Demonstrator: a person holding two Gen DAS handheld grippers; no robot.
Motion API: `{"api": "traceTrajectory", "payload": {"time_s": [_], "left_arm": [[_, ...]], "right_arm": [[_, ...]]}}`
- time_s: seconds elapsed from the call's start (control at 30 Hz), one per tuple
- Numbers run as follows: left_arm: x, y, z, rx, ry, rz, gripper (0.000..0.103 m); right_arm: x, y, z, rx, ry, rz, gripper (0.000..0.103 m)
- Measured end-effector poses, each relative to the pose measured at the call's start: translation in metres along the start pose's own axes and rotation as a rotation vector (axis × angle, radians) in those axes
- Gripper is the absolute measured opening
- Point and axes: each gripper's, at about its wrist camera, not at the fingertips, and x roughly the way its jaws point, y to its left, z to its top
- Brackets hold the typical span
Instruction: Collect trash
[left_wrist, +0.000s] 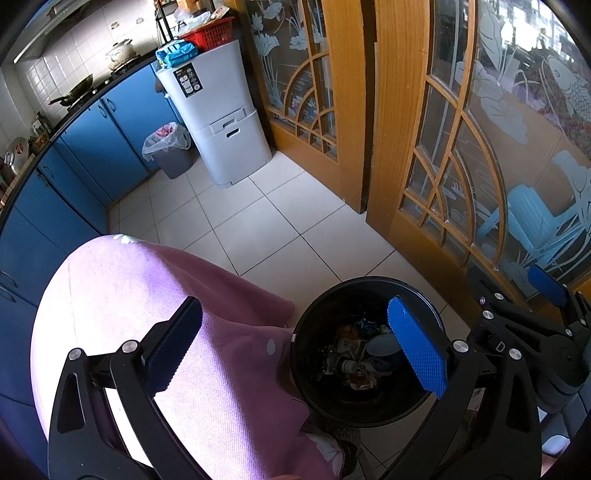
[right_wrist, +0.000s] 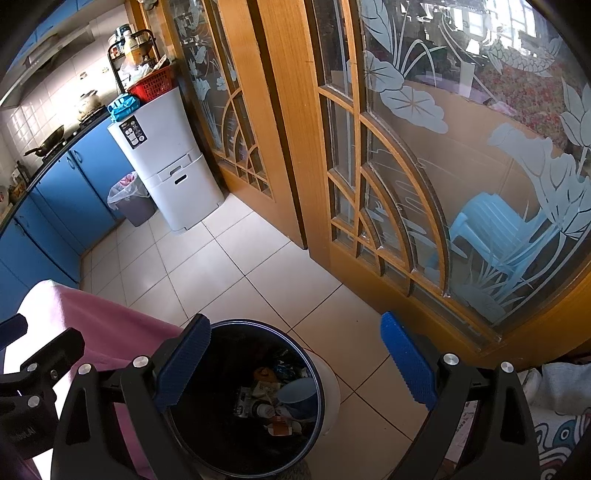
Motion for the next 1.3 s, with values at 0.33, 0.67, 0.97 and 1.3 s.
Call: {"api": "traceTrajectory", "payload": {"time_s": [0.33,0.67,0.97,1.3], "left_arm": [[0.0007,-0.0008,0.0005,-0.001,0.001,0.000,0.099],[0.0004,-0.0025,-0.0007,0.006,-0.006,0.011,0.099],[0.0001,0.0007,-0.0019,-0.003,0.003,0.007,0.099],[0.0001,0.0024,-0.0023,-0.009,0.010,0.001,0.099]], "right_arm": [[0.0001,0.0011,0.0014,-0.001,-0.003,0.002,0.091],[-0.0007,0.0011,0.0019,-0.002,-0.007,0.002,0.091],[-0.0008,0.0019,0.0027,-0.002,-0.007,0.002,0.091],[-0.0010,0.0014,0.0020,0.000,-0.007,0.002,0.091]]}}
